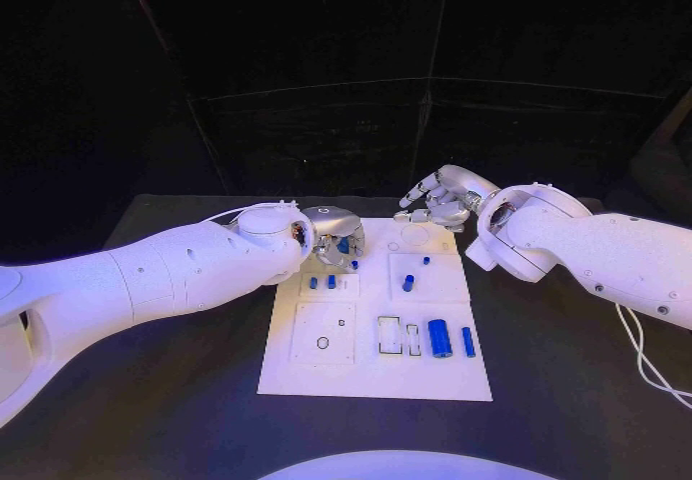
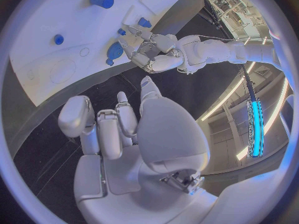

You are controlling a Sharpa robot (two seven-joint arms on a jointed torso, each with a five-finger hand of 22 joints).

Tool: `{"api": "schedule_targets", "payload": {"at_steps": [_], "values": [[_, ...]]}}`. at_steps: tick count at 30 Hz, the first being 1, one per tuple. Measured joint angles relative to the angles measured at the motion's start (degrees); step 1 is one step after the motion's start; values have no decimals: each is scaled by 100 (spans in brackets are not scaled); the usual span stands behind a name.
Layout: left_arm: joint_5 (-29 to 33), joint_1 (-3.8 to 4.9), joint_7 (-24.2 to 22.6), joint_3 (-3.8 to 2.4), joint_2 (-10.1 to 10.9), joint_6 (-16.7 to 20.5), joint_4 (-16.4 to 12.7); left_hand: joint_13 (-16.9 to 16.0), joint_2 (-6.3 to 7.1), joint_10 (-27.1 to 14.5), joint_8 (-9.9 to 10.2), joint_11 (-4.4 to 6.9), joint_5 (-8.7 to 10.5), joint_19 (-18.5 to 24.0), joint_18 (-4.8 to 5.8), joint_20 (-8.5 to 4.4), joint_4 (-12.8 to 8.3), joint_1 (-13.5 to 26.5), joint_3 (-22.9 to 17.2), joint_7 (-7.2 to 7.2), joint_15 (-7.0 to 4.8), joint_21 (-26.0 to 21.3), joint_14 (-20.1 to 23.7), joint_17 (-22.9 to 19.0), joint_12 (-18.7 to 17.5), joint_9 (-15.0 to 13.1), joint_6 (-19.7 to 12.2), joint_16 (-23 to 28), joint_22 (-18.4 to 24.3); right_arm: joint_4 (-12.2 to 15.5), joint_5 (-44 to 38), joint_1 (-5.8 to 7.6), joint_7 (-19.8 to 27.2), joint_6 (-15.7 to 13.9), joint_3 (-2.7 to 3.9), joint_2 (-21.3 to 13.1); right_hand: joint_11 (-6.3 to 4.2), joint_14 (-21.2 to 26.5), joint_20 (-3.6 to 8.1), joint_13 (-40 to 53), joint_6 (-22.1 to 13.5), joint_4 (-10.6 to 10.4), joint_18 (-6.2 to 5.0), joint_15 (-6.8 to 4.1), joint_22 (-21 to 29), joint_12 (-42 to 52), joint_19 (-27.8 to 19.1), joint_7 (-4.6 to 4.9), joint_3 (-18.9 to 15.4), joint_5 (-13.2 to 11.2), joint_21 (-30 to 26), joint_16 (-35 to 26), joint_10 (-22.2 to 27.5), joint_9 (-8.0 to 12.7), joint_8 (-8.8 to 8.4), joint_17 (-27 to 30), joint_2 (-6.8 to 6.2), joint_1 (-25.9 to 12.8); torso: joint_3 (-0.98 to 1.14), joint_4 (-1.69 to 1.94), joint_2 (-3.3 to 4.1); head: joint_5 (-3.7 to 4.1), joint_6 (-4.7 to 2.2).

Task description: Assemble the parts on the task board

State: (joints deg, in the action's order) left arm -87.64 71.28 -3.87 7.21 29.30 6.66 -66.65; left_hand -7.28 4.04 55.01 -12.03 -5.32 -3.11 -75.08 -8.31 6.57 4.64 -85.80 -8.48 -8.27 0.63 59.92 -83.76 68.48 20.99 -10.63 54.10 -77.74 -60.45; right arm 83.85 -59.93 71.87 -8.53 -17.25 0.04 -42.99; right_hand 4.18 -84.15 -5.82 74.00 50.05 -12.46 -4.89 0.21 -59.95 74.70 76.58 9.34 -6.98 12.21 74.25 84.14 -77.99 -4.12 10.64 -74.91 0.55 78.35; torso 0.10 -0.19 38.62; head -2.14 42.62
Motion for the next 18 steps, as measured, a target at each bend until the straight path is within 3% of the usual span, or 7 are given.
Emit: {"api": "schedule_targets", "payload": {"at_steps": [2,18], "values": [[-16,-2,4,0,-25,-14,32,21,1,32,25,7,0,0,78,0,-7,2,-7,-3,0,14,0,-2,-14,15,21,-30,-26,-2,0,0,2,-1,0,4,0,0,0,0,0,0,0,0,0,0,0,0,0,0,0,0,0,0,0,0,0,0,0,0,0,0,0],[-59,-32,60,0,-163,-153,149,139,-42,277,55,50,0,-102,77,-22,-44,1,-175,28,0,160,0,0,-127,79,233,-59,-194,-6,0,0,10,-7,0,17,21,0,0,-21,0,-15,0,0,13,0,0,0,-15,-1,0,0,21,0,0,0,23,23,5,-1,-4,8,18]]}}
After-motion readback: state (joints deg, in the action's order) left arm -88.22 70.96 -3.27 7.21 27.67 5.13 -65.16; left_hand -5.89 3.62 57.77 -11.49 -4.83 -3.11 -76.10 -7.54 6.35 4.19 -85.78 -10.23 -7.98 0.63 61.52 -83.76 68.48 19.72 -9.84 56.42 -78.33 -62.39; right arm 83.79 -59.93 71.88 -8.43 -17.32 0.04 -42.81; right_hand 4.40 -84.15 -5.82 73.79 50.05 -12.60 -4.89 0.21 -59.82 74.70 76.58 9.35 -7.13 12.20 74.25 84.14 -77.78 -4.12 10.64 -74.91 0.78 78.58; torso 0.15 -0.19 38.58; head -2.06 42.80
